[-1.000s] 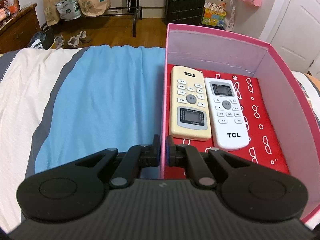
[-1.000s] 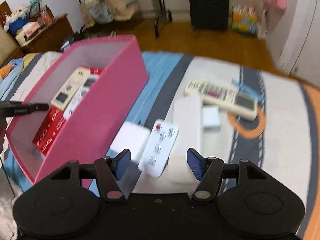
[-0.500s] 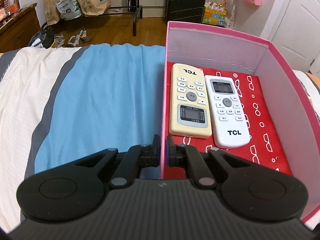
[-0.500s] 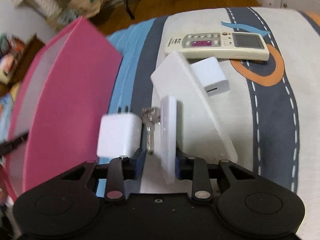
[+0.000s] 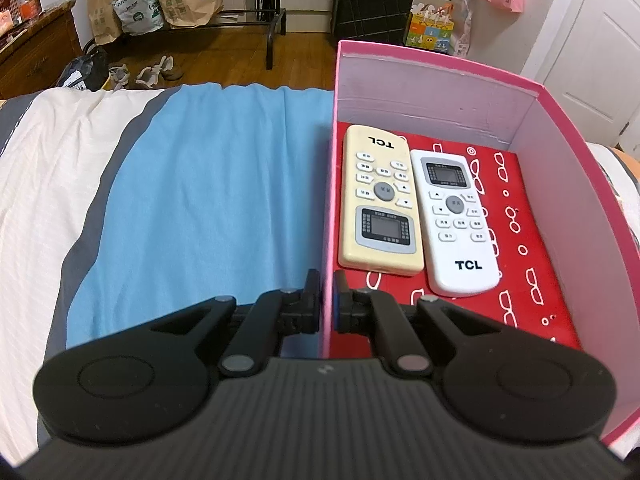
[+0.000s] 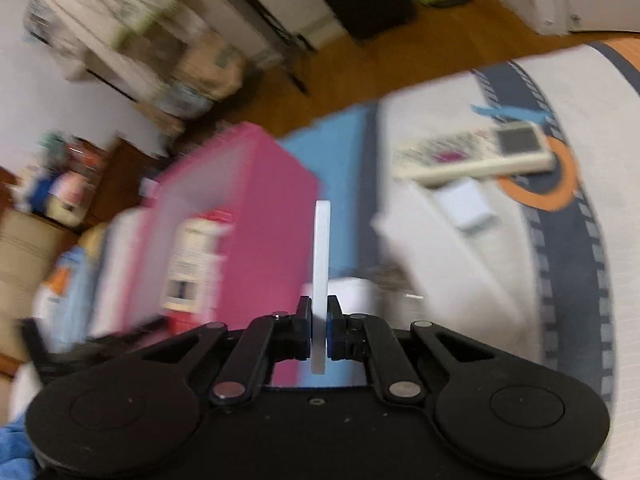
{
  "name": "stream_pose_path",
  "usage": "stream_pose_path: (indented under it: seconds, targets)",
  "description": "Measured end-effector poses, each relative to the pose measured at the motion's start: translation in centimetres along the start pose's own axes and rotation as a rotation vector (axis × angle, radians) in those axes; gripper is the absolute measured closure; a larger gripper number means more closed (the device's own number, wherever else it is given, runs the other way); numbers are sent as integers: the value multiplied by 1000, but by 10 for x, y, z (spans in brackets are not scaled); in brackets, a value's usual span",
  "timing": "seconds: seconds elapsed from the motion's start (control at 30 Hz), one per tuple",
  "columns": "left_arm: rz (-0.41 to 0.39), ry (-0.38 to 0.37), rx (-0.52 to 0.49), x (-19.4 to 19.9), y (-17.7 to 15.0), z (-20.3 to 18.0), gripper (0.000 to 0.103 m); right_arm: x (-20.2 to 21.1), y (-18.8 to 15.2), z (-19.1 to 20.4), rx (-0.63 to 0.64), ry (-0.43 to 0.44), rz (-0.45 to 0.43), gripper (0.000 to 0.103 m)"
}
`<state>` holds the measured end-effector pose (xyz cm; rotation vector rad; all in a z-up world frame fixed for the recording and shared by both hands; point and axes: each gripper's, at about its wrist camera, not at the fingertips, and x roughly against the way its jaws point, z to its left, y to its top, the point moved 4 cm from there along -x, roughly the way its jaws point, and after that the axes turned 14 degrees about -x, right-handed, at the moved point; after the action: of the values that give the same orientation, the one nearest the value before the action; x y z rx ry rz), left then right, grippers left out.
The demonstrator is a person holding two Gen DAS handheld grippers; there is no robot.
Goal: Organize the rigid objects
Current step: 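Lower the flat white item into the box by the box wall, then grasp the white charger cube with the right tool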
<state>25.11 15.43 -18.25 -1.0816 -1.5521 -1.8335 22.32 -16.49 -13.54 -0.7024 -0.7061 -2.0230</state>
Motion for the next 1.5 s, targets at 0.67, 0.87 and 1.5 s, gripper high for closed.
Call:
stream_pose_path:
  seconds: [0.67,0.87,1.5]
  targets:
    - [4,-73,83,-4,-3,18,98,-158,-103,109,73,-8,320,85]
    - [-2,-44,43,-2,0,11,98,-104,-78,107,229,-1,194,61]
    - [12,-4,19,-1,-1,6,100,-46,-29,-9,582,-295,82,47]
